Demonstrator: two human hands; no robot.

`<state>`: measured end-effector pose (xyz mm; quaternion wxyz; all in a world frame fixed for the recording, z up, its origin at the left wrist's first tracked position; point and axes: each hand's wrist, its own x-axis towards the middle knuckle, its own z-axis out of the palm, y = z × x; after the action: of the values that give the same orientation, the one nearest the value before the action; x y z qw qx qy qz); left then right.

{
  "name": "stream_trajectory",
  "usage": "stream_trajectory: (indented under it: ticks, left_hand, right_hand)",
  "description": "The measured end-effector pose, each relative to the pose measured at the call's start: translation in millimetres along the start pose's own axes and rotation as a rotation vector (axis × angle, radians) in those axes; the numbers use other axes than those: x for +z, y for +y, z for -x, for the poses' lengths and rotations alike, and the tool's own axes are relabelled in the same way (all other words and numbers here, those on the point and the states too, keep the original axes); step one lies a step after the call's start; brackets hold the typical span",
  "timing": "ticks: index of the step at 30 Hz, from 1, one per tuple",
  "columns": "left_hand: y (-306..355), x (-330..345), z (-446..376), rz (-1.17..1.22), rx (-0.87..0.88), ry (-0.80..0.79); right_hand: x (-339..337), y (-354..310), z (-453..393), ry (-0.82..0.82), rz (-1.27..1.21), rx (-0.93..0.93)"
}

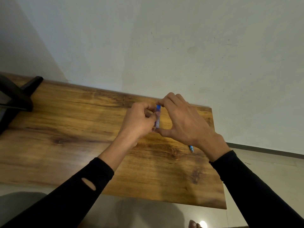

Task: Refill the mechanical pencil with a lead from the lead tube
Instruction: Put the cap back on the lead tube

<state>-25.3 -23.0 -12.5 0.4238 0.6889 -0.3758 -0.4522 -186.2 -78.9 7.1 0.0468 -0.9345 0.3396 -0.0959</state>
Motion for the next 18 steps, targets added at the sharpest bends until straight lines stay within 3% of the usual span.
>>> stream_trajectory:
  ticks: [3,8,12,18]
  left_hand:
    - [-1.7,2.1,-1.6,-0.058,-0.013,-0.018]
    - [-3.0,-4.5,0.6,-0.442,0.089,-0.003]
    - [-4.7,-4.4,3.7,-0.542,0.085,-0.069]
    - [-1.0,0.1,8.1,-0.593,0.153,-0.036]
  right_hand:
    - [-0.3,0.6,1.9,-0.010,0.154,-0.040]
    - [10.2,22.9,14.3,-0.178,0.220,0.017]
    - [25.8,29.5,24.3,-0.290,0.237,0.088]
    - [36.3,36.8,25.5,-0.314,0.216,0.111]
